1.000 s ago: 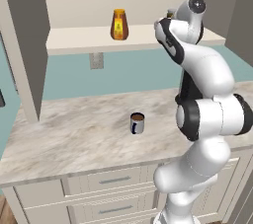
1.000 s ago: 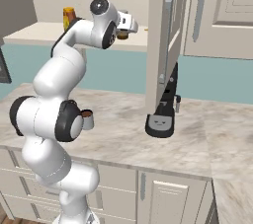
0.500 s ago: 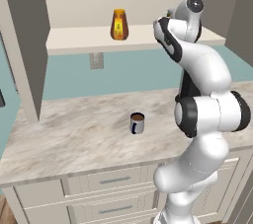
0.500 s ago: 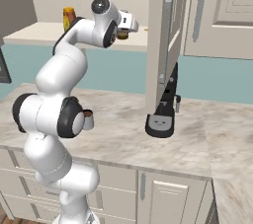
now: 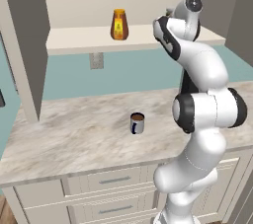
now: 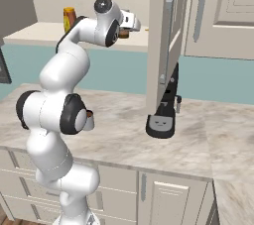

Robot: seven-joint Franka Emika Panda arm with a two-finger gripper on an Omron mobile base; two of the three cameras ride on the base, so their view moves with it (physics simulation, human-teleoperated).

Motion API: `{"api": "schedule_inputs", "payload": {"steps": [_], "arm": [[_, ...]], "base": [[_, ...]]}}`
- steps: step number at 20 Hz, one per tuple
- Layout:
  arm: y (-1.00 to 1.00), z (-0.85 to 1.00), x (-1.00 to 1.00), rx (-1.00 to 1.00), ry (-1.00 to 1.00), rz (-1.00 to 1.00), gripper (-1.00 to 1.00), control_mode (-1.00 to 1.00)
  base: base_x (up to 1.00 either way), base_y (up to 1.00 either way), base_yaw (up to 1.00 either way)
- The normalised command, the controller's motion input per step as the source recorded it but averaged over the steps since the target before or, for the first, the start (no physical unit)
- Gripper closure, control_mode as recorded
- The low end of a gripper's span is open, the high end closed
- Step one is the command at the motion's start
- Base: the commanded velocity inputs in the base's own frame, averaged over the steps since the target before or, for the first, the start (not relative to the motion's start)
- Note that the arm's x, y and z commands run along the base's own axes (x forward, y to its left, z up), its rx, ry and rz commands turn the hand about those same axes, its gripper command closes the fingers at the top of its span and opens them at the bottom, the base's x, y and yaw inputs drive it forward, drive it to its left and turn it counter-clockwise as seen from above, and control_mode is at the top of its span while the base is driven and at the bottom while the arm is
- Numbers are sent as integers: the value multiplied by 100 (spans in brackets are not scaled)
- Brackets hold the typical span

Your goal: Pick the cinnamon and honey bottle from the cabinet and place them next to the mug.

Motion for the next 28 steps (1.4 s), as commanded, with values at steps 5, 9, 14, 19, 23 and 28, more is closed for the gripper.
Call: {"api": "schedule_inputs", "payload": {"steps": [5, 9, 14, 19, 23, 28], "arm": [[-2, 0, 3, 0, 0, 0, -100, -100], [0, 0, 0, 0, 0, 0, -100, -100], [0, 0, 0, 0, 0, 0, 100, -100], [0, 0, -2, 0, 0, 0, 100, -100], [3, 0, -32, 0, 0, 3, 100, -100], [6, -3, -76, 0, 0, 2, 100, -100]], "base": [[0, 0, 0], [0, 0, 0], [0, 0, 0], [0, 0, 0], [0, 0, 0], [0, 0, 0]]}}
